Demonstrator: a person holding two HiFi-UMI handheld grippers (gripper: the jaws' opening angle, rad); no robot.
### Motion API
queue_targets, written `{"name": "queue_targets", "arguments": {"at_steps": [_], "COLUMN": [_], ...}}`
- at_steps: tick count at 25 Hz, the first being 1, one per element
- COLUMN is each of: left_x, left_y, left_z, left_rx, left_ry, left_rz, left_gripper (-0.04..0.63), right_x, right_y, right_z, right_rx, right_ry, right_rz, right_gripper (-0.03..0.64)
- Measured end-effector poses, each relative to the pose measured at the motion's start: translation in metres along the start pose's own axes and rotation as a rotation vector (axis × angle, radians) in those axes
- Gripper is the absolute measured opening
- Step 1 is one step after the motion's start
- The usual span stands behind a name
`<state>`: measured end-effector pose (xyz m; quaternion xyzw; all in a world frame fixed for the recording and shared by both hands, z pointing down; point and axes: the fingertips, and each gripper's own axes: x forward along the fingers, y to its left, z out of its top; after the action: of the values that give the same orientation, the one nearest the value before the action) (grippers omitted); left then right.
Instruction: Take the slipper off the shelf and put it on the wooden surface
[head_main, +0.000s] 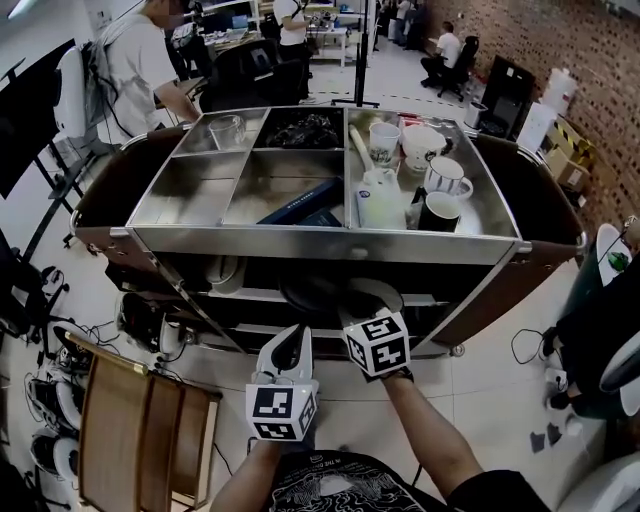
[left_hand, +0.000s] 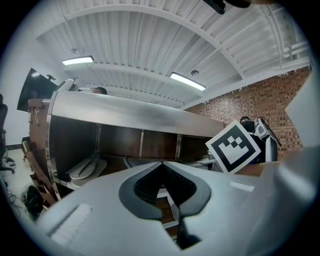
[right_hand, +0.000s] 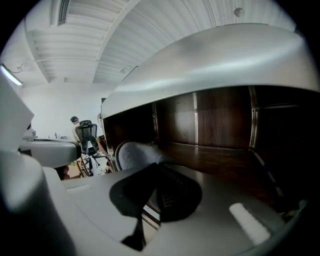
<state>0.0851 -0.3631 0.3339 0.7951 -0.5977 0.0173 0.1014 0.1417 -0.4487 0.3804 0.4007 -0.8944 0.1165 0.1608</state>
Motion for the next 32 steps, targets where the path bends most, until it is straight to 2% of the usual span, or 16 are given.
{"name": "queue_targets", "arguments": {"at_steps": [9,17,23,32], "left_x": [-0.038,-0.069,-0.108,-0.201], "left_y": [-0.007,-0.008,0.013,0.063], "left_z": [0.002,0.001,-0.009,-0.016], "left_rx": [0.005,-0.021,-0.046,-0.073], "left_ry": [-0.029,-0.05,-0.05,-0.075], "left_rz": [0.06,0.133,0.234,0.438], "left_gripper": [0.005,0.006,0.005,0.006], "right_x": [-0.037,-0.072,-0.077,-0.068], "right_y": [0.037,0.075,0.119,0.223], "right_z": [0.002,0.011,0.014,0.005], "right_rx": [-0.009,-0.049,-0.094,-0.144], "right_ry": [-0.038,-0.072,-0.091,-0.088], "right_rz": [0.048,0.115,0.192,0.372], "right_gripper": [0.003,0.003,0.003,0.003]}}
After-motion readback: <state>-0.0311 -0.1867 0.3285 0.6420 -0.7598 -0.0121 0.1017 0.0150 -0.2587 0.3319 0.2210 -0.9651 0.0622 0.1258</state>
